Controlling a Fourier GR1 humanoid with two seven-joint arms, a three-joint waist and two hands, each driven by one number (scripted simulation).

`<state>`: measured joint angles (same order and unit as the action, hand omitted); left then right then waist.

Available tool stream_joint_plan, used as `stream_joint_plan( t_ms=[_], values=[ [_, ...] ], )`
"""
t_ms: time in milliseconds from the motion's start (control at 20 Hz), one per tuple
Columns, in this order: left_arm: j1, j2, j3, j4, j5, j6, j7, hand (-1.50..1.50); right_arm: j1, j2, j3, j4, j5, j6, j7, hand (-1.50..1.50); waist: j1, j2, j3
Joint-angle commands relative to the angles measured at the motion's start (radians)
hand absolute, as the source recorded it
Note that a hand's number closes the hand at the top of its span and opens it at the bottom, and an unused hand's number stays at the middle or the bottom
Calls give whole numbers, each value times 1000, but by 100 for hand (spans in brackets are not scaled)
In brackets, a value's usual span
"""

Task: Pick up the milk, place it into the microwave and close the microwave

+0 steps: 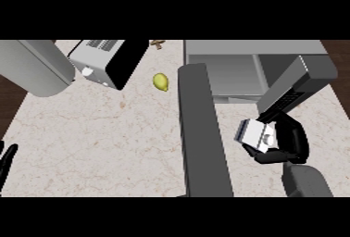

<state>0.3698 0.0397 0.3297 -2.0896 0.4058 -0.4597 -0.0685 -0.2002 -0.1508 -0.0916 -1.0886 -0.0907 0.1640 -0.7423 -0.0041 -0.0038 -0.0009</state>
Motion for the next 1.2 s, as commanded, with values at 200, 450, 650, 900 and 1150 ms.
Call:
stream_joint_plan(
  t_ms=[200, 450, 650, 900, 1150],
  values=[
    [12, 1, 36, 26, 13, -47, -10, -150, -73, 54, 61, -89, 104, -161, 181, 150, 10, 3, 1],
    [10, -23, 14, -40, -4, 7, 43, -150, -268, 25, 2, 105, 119, -197, 215, 150, 15, 5, 1],
    [-44, -2, 34, 63, -7, -23, 2, -150, -435, 52, -9, 336, 156, -231, 149, 150, 23, 9, 1],
    [-32, 42, 76, 42, 77, -43, 46, -150, -612, 18, -70, 571, 157, -238, 88, 150, 39, 13, 2],
    [-99, 30, 42, 166, -24, -84, -45, -150, -751, -4, -113, 742, 163, -266, 45, 150, 53, 23, 2]
  ],
)
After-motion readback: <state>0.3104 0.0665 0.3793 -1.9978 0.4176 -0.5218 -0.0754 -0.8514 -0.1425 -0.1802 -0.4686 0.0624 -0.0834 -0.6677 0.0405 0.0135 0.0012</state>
